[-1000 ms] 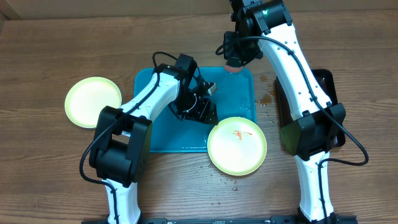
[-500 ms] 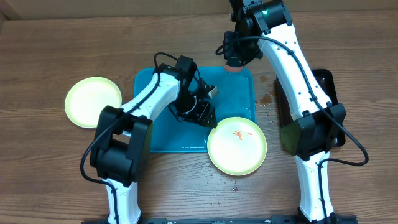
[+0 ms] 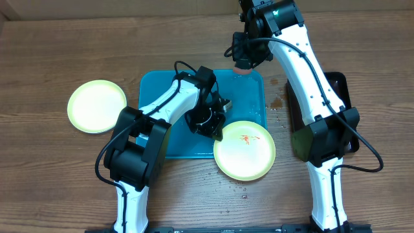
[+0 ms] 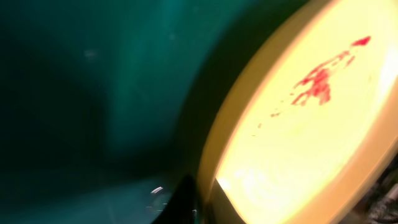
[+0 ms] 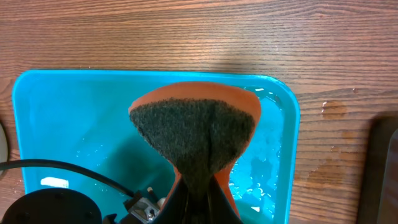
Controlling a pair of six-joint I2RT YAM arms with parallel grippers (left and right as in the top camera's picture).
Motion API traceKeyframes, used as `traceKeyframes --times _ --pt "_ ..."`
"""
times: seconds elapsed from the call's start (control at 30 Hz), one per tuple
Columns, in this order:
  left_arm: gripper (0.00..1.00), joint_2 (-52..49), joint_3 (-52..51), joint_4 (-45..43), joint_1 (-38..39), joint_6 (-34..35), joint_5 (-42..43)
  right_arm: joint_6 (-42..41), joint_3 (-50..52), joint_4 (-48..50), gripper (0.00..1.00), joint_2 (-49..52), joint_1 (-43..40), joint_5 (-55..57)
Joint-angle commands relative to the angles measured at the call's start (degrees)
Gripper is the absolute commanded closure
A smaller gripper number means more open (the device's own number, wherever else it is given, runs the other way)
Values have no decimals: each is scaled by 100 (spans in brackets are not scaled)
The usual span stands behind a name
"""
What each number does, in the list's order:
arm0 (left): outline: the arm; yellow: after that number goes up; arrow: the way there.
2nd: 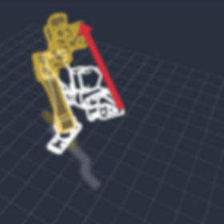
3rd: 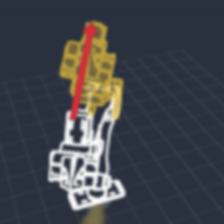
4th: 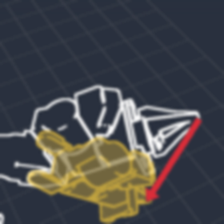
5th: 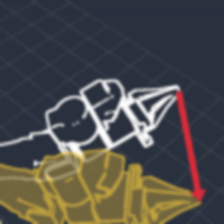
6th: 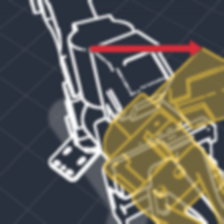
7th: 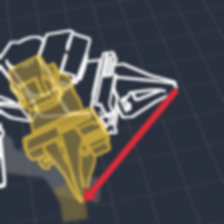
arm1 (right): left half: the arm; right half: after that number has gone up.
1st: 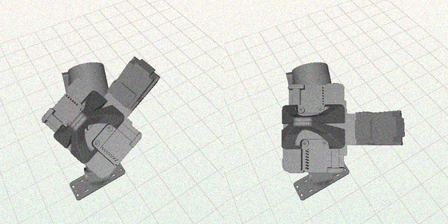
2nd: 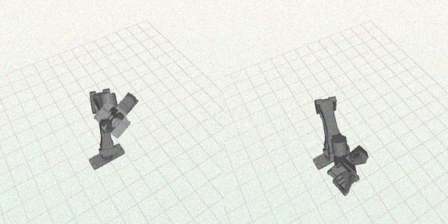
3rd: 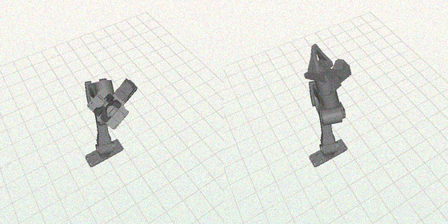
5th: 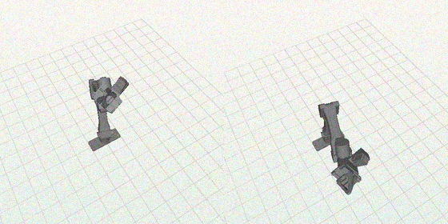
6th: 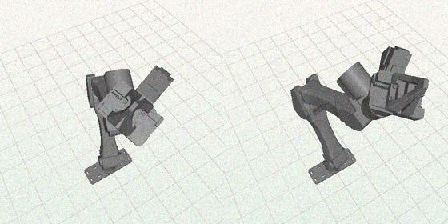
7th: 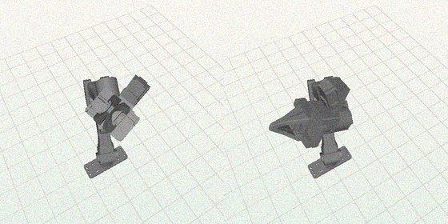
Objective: Clean dirty plates on tray and stack at the side
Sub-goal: 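Reach left gripper to second yellow plate rim and drag it left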
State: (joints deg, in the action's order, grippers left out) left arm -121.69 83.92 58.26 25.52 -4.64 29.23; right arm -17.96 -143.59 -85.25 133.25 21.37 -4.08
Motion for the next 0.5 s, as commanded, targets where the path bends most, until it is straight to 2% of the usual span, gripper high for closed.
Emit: traceKeyframes --times 0.0,0.2,0.47 --pt "96 -46 -35 -20 -33 50 -509 20 -122 26 96 -155 -22 -9" --pt "96 -46 -11 -197 -317 101 -1252 20 -122 28 96 -155 -22 -9" --pt "96 -46 103 -859 -811 101 -2669 22 -118 31 96 -155 -13 -7"
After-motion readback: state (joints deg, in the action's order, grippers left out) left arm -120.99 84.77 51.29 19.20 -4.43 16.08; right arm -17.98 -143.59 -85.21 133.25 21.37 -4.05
